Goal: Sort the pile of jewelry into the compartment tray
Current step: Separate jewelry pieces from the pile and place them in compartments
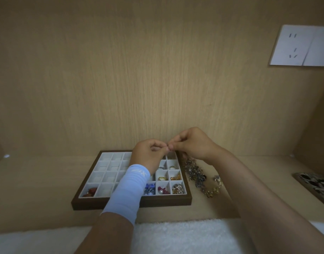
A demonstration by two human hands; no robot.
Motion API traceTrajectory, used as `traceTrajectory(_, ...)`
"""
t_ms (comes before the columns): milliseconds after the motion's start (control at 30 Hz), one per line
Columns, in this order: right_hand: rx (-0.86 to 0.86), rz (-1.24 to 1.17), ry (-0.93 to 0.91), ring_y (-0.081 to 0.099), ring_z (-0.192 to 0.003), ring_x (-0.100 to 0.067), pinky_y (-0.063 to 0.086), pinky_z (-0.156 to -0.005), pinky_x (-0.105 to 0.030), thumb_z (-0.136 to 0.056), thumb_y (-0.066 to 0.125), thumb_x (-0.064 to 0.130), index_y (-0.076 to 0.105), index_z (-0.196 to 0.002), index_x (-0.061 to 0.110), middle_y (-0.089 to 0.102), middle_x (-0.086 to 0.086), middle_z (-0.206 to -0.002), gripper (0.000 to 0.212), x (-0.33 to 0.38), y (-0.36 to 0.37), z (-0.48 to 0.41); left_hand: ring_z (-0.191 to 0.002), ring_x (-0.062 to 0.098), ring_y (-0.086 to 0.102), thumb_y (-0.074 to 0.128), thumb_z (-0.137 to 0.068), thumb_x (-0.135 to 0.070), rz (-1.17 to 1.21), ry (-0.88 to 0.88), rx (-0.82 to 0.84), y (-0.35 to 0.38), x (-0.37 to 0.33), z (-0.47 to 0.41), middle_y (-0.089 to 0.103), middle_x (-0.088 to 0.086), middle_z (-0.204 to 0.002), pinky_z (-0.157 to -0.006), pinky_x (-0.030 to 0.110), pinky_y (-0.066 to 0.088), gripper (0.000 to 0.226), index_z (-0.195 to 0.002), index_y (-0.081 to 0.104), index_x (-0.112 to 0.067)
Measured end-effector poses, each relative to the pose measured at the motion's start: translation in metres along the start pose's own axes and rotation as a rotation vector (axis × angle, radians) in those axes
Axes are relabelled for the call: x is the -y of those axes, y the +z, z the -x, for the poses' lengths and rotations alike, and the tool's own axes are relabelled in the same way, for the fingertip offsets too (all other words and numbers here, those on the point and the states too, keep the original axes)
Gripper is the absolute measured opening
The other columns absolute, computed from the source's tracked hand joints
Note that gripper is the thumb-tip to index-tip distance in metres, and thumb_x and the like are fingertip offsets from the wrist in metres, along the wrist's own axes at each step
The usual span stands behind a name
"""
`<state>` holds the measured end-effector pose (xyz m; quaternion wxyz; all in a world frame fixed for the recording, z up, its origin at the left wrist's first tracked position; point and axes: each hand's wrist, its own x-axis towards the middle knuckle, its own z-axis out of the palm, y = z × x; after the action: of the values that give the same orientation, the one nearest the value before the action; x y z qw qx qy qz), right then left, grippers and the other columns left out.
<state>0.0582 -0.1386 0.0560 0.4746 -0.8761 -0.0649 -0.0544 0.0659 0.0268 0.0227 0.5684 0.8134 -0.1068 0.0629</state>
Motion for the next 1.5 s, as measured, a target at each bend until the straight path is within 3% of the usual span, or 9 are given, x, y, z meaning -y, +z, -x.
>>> traceTrajectory(100, -0.028, -0.009, 0.019, 0.053, -0.045, 0.000, 0.043, -0.047, -0.016, -0.087, 0.075, 0.009, 0.079, -0.090, 0.006, 0.069, 0.005, -0.059, 0.006, -0.008, 0.001, -0.002, -0.087, 0.005, 0.063, 0.071, -0.086, -0.025, -0.019, 0.004, 0.009, 0.001, 0.001, -0.001, 0.071, -0.010, -0.088, -0.070, 0.019, 0.043, 0.003, -0.085, 0.071, -0.028)
traceTrajectory(233, -0.069, 0.336, -0.026, 0.067, -0.078, -0.005, 0.057, -0.077, -0.031, -0.091, 0.070, 0.022, 0.078, -0.089, 0.022, 0.074, 0.009, -0.082, 0.009, -0.020, 0.012, -0.008, -0.098, 0.007, 0.060, 0.063, -0.091, -0.025, -0.232, 0.061, 0.011, 0.004, 0.007, -0.002, 0.067, -0.015, -0.097, -0.087, 0.027, 0.048, 0.011, -0.091, 0.068, -0.034)
traceTrajectory(333, -0.046, 0.629, -0.090, 0.064, -0.086, -0.012, 0.056, -0.079, -0.037, -0.094, 0.062, 0.029, 0.075, -0.094, 0.027, 0.071, 0.008, -0.097, 0.013, -0.018, 0.022, -0.004, -0.113, 0.015, 0.049, 0.056, -0.094, -0.028, -0.499, 0.127, -0.033, 0.005, 0.011, -0.001, 0.064, -0.013, -0.112, -0.103, 0.038, 0.041, 0.016, -0.097, 0.068, -0.038)
traceTrajectory(433, -0.048, 0.793, -0.142, 0.062, -0.091, -0.018, 0.052, -0.076, -0.035, -0.095, 0.060, 0.029, 0.075, -0.094, 0.025, 0.063, 0.001, -0.108, 0.016, -0.015, 0.025, -0.003, -0.121, 0.020, 0.042, 0.051, -0.096, -0.027, -0.599, 0.130, 0.022, 0.005, 0.012, -0.001, 0.059, -0.009, -0.123, -0.107, 0.039, 0.035, 0.022, -0.105, 0.066, -0.039)
traceTrajectory(667, 0.008, 0.753, -0.048, 0.062, -0.083, -0.017, 0.054, -0.072, -0.036, -0.097, 0.056, 0.034, 0.075, -0.084, 0.018, 0.064, -0.002, -0.100, 0.028, -0.020, 0.016, -0.006, -0.124, 0.018, 0.037, 0.044, -0.098, -0.029, -0.662, 0.173, 0.094, 0.007, 0.014, -0.001, 0.052, -0.009, -0.129, -0.108, 0.037, 0.031, 0.026, -0.111, 0.064, -0.039)
traceTrajectory(733, 0.029, 0.744, -0.032, 0.061, -0.092, -0.017, 0.054, -0.079, -0.037, -0.095, 0.054, 0.028, 0.077, -0.094, 0.023, 0.063, 0.000, -0.109, 0.024, -0.018, 0.014, -0.005, -0.124, 0.017, 0.036, 0.044, -0.097, -0.032, -0.694, 0.198, 0.126, 0.009, 0.015, -0.001, 0.051, -0.011, -0.130, -0.108, 0.037, 0.030, 0.027, -0.114, 0.063, -0.040)
traceTrajectory(900, 0.141, 0.802, 0.002, 0.055, -0.114, -0.021, 0.048, -0.098, -0.039, -0.095, 0.049, 0.014, 0.073, -0.116, 0.032, 0.050, 0.001, -0.129, 0.036, -0.012, 0.014, -0.003, -0.131, 0.016, 0.030, 0.034, -0.099, -0.037, -0.843, 0.213, 0.178, 0.010, 0.015, 0.000, 0.042, -0.012, -0.141, -0.110, 0.036, 0.026, 0.036, -0.126, 0.059, -0.041)
traceTrajectory(1233, 0.052, 0.692, 0.003, 0.057, -0.115, -0.021, 0.048, -0.099, -0.037, -0.095, 0.053, 0.013, 0.068, -0.123, 0.033, 0.052, 0.001, -0.129, 0.038, -0.011, 0.000, 0.018, -0.136, 0.021, 0.027, 0.031, -0.097, -0.055, -0.931, 0.189, 0.214, 0.015, 0.022, -0.003, 0.034, -0.008, -0.148, -0.114, 0.043, 0.027, 0.044, -0.137, 0.048, -0.047)
traceTrajectory(1500, 0.065, 0.773, -0.031, 0.054, -0.118, -0.023, 0.044, -0.095, -0.034, -0.101, 0.048, 0.018, 0.063, -0.132, 0.031, 0.047, -0.001, -0.135, 0.037, -0.018, 0.015, 0.016, -0.133, 0.018, 0.032, 0.037, -0.098, -0.044, -0.891, 0.249, 0.164, 0.013, 0.016, 0.001, 0.042, -0.008, -0.143, -0.112, 0.040, 0.029, 0.038, -0.131, 0.055, -0.039)
